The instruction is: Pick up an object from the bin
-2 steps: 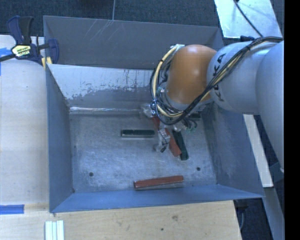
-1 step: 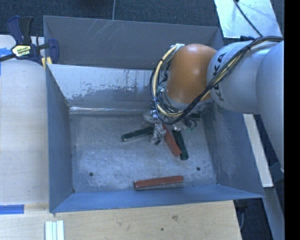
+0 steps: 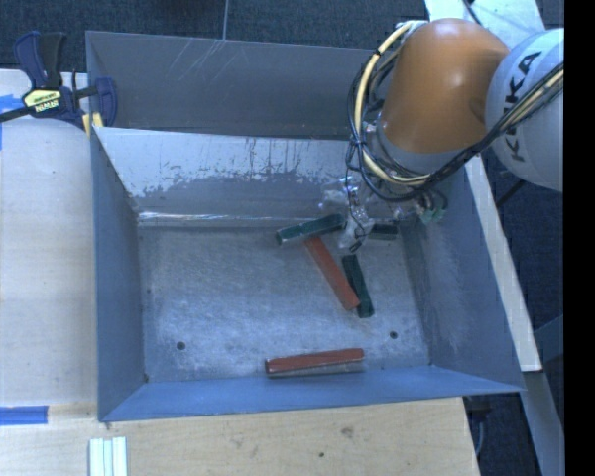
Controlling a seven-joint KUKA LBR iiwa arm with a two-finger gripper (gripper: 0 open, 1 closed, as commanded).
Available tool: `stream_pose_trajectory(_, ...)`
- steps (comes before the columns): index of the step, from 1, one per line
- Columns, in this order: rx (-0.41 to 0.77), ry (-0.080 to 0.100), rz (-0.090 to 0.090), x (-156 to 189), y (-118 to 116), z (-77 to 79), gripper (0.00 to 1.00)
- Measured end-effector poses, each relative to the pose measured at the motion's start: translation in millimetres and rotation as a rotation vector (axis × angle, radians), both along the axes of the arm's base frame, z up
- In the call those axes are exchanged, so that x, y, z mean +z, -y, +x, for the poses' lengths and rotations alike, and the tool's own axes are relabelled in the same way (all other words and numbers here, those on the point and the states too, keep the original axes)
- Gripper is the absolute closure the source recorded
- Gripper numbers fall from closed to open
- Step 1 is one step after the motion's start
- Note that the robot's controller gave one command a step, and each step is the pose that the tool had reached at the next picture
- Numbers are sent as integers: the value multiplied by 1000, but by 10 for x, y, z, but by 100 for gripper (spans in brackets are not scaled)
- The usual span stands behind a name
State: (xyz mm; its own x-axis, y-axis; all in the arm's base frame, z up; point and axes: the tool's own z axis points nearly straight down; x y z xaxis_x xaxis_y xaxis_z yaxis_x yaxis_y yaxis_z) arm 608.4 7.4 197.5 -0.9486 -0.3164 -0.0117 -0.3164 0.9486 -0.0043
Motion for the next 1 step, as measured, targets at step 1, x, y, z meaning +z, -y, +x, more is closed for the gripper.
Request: stream_pose_trajectory(1,245,-2,-2,777,134,-229,100)
